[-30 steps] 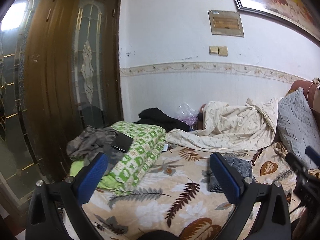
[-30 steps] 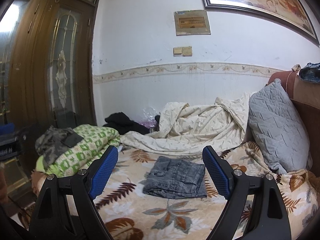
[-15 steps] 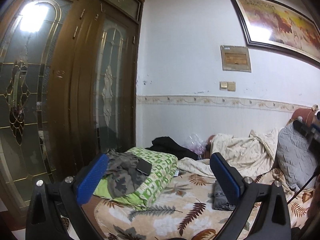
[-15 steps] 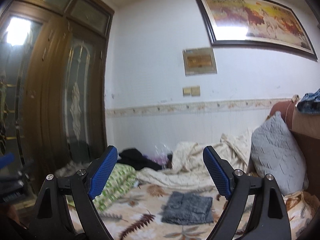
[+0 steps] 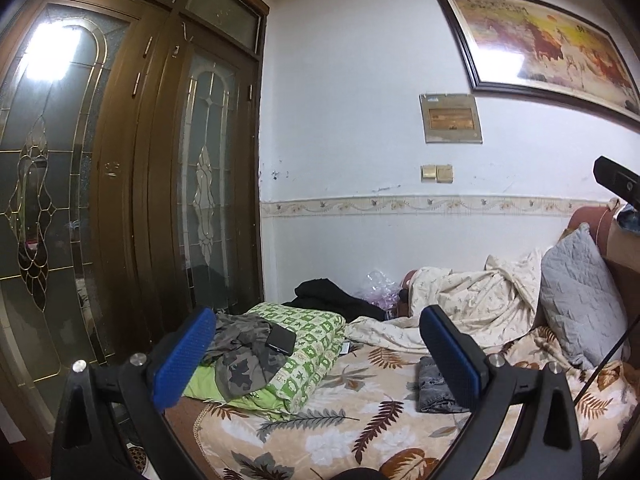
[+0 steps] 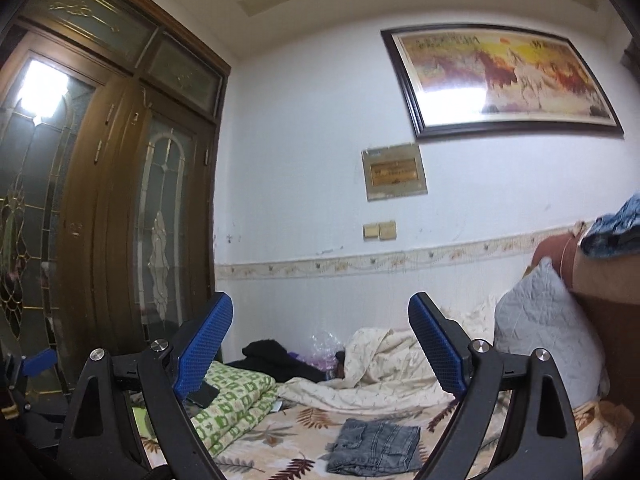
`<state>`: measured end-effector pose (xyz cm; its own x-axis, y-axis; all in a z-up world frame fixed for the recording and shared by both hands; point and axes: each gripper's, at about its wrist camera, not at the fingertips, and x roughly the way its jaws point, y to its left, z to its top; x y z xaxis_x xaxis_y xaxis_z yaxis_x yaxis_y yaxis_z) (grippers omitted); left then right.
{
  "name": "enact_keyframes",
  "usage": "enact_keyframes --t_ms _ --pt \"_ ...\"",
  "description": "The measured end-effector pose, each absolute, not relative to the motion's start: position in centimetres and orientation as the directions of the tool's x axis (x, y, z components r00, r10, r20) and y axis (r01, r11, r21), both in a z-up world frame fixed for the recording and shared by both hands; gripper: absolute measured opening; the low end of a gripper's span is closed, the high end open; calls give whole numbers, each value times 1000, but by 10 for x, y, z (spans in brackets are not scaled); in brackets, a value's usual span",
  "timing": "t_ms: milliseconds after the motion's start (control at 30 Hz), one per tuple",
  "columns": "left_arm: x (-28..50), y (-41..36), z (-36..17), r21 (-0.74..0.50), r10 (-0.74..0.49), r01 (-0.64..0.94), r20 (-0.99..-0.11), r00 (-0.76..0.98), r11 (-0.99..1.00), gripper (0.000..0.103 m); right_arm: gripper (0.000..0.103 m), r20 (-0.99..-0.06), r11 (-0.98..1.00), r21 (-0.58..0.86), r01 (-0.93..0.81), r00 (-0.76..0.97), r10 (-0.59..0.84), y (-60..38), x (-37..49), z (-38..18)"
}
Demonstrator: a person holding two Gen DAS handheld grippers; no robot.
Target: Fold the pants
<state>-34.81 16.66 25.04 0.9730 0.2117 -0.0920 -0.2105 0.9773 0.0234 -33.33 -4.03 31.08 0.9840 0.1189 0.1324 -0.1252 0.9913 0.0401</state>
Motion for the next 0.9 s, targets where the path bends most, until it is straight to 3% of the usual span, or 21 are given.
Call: enact_keyframes --t_ms 200,900 --pt "-361 166 258 16 206 -205 -77 976 979 103 92 149 992 20 -123 982 118 -39 -347 311" --pt "-329 152 252 -16 119 -122 -144 982 992 103 93 -9 999 -40 -35 999 35 -41 -288 268"
